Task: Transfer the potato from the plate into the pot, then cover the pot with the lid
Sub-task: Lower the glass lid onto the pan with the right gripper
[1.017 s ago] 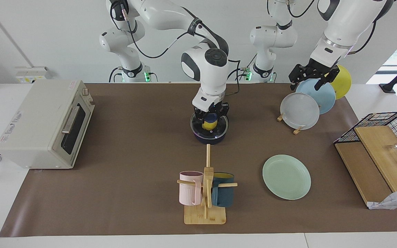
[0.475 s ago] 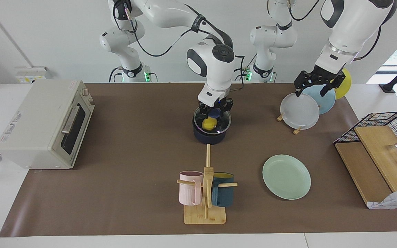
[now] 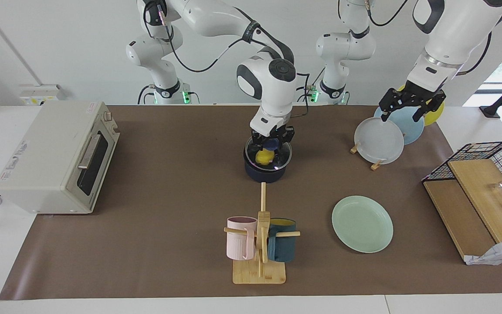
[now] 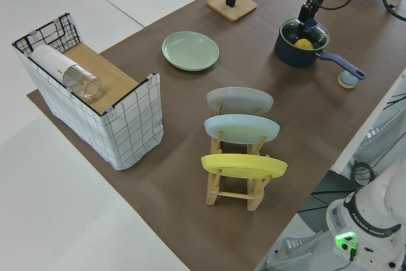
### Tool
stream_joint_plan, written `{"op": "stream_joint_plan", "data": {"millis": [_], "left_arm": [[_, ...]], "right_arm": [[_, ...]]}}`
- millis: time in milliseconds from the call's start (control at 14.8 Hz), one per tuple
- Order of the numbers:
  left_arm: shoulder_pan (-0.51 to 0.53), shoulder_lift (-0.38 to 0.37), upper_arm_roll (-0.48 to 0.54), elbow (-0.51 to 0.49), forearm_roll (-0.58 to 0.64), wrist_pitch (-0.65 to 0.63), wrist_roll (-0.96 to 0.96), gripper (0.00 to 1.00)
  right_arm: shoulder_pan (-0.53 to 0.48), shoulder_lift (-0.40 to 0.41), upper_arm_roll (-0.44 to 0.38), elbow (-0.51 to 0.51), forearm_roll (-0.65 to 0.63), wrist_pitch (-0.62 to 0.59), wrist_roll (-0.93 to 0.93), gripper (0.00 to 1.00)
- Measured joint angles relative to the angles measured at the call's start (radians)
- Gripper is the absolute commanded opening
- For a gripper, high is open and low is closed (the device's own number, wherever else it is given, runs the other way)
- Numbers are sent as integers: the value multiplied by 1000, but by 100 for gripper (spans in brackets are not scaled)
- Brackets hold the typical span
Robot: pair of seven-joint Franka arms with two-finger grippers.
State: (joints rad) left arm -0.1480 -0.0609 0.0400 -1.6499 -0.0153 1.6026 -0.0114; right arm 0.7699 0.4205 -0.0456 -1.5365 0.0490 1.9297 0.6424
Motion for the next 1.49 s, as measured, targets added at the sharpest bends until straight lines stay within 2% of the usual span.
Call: {"op": "stream_joint_plan", "data": {"millis": [339, 1288, 1356, 1424, 1492], "left_arm": [[0, 1, -11, -7, 0, -8, -13, 100], [0, 1, -14, -7, 0, -19, -17, 100], [0, 1, -14, -7, 0, -19, -18, 100], [0, 1, -15, -7, 0, -19, -18, 100], [0, 1, -15, -7, 0, -19, -18, 100]], "right_arm": [[-2, -7, -1, -26, 0, 62, 0, 0], [-5, -16, -6, -41, 0, 22, 0, 0], [-5, -16, -6, -41, 0, 23, 0, 11], [-5, -16, -6, -41, 0, 23, 0, 78], [-5, -16, -6, -42, 0, 23, 0, 100]]}}
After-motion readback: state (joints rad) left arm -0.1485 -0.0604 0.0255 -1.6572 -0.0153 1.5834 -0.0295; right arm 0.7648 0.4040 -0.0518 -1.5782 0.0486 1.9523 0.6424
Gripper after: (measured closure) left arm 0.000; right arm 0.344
